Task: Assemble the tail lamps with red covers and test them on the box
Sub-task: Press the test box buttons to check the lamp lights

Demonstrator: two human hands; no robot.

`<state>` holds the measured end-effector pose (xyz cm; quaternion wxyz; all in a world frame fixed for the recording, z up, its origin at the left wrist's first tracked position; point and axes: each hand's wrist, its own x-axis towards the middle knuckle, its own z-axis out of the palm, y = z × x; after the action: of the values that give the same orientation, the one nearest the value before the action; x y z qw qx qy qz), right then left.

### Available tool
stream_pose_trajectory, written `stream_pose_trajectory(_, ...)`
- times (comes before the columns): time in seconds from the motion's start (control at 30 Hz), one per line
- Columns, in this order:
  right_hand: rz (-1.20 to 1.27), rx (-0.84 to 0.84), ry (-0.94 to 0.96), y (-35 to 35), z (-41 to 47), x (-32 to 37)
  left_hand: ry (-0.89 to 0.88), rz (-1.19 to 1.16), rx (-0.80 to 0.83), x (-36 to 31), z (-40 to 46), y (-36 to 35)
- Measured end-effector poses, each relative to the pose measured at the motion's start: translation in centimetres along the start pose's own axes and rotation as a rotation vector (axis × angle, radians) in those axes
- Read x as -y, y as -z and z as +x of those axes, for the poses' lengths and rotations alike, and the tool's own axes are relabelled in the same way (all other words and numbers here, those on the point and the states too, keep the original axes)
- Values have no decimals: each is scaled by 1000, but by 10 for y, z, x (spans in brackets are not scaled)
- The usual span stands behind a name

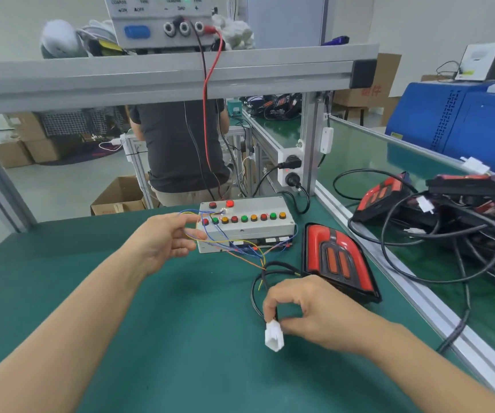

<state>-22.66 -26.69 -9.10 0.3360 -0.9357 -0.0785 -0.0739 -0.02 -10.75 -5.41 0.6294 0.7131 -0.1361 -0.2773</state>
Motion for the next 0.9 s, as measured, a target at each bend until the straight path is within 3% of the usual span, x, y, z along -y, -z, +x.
stream_pose_trajectory(0.1, 249, -71, -36, 0, -1, 2, -2, 98, -118, 12, 6, -4)
stream_pose_trajectory(0.23, 640, -209, -50, 8, -6, 4, 142, 72, -180, 24, 12, -5)
stream_pose_trajectory(0.37, 697, -180, -93, 7, -6, 2, 421, -40, 96, 27, 12, -20)
stream_pose_trajectory(0.43, 732, -195, -99, 3, -4, 5, 449, -92, 232, 26, 8, -38)
stream_pose_trajectory(0.53, 776, -199, -134, 0, 2, 7, 333, -402, 224, 18, 4, -60)
stream_pose_trajectory(0.63, 1100, -143, -156, 2, 9, 7, 199, -619, 243, 5, 3, -63)
stream_pose_trajectory(0.73, 1269, -184, -165, 3, 14, 9, 60, -488, 214, -2, -3, -58)
stream_pose_trajectory(0.9, 982, -363, -174, 0, 24, 10, -139, -138, 159, 10, -19, -52)
